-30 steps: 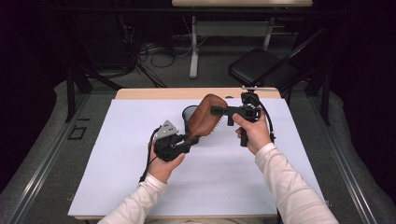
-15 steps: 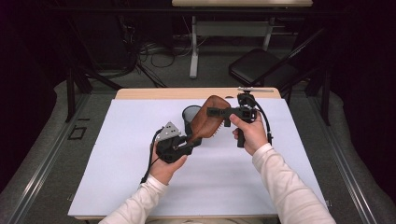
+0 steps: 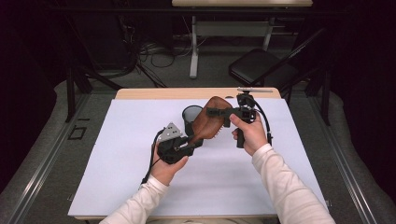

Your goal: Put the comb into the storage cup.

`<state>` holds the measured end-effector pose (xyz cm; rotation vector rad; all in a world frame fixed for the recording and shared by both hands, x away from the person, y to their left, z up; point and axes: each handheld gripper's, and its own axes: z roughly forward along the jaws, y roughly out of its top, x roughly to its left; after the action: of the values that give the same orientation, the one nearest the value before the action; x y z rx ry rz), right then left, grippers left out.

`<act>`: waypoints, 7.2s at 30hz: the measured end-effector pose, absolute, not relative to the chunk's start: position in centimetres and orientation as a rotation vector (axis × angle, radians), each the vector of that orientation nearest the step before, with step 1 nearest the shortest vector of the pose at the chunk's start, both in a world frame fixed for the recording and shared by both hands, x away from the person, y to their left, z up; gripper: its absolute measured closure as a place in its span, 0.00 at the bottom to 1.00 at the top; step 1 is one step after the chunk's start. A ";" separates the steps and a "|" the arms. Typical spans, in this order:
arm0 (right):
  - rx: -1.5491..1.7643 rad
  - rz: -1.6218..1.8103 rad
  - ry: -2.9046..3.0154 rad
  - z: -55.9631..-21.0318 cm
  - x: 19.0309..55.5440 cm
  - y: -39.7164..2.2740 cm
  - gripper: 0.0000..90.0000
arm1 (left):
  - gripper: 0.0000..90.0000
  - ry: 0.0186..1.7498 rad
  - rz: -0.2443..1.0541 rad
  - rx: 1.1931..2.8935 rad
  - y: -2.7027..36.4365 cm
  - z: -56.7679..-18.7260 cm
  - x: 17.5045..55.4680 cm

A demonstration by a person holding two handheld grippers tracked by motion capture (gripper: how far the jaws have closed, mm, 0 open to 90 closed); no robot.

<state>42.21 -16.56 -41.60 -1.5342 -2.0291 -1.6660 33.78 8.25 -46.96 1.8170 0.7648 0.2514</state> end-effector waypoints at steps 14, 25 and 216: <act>-1.524 -1.660 -1.997 -41.9 42.4 -17.1 0.25 | 0.80 0.774 0.237 1.819 8.3 -47.5 34.0; -1.518 -1.652 -1.989 -42.0 42.5 -17.6 0.32 | 0.80 0.777 0.229 1.829 8.2 -47.8 34.2; -1.704 -1.799 -1.807 -40.2 43.8 -23.5 0.57 | 0.17 0.993 0.387 1.785 12.1 -49.3 37.4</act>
<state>43.76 -23.54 -40.22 -1.7044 -1.8072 -1.7993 37.36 12.10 -49.27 1.7849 0.9929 0.3865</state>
